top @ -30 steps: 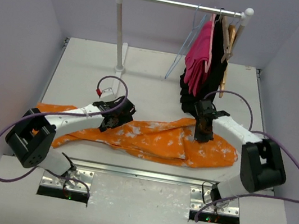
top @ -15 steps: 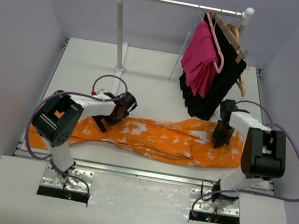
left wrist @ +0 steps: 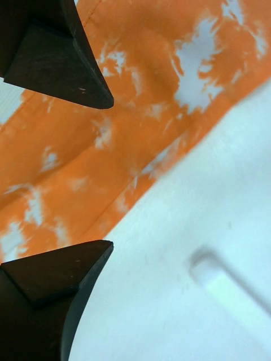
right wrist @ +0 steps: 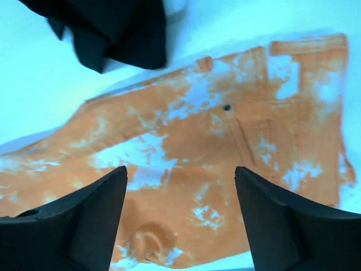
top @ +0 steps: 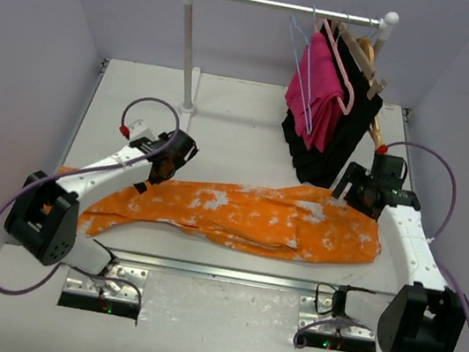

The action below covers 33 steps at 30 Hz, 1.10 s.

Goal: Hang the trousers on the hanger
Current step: Fold the trousers at the center of the board.

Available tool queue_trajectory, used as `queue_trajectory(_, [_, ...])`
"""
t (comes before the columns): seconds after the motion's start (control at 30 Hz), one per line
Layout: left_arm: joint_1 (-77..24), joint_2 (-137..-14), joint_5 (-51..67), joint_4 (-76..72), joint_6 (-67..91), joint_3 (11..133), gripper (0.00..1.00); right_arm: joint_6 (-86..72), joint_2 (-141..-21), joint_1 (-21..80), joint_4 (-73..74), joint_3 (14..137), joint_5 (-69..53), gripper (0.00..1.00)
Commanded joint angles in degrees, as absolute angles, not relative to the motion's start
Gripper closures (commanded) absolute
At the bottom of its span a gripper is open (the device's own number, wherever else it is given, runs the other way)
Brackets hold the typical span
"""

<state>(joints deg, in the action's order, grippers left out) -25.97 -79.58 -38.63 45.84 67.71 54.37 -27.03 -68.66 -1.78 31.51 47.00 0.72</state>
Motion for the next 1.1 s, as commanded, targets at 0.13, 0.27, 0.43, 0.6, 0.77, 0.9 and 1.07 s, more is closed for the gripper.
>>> queue_trajectory(0.13, [-28.4,-61.6,-33.0,44.3,63.9,48.7,0.0,-25.6,-80.3,25.4,30.4,49.2,-3.0,0.47])
queue_trajectory(0.27, [-27.6,-60.0,-30.5,43.3,66.1,43.8,0.0,-27.5,-87.9,33.4,31.0,50.1,2.4,0.55])
queue_trajectory(0.43, [-24.9,-62.9,-27.4,44.1,65.3,41.2,0.0,-29.4,-95.7,37.4,39.4,47.8,7.0,0.62])
queue_trajectory(0.6, [-24.1,-66.1,-29.2,47.9,65.4,42.6,0.0,-29.1,-92.3,41.3,45.2,42.5,3.1,0.66])
queue_trajectory(0.77, [-22.7,-65.7,-29.5,48.5,67.0,42.6,0.0,-29.8,-86.9,41.7,44.8,42.1,7.8,0.59])
queue_trajectory(0.9, [-18.9,-67.6,-27.8,47.1,66.2,42.4,0.0,-28.6,-86.0,39.6,41.6,42.1,8.1,0.51])
queue_trajectory(1.07, [-16.3,-75.0,-20.5,44.4,64.7,41.1,0.0,-27.0,-91.3,28.3,36.4,43.2,5.4,0.49])
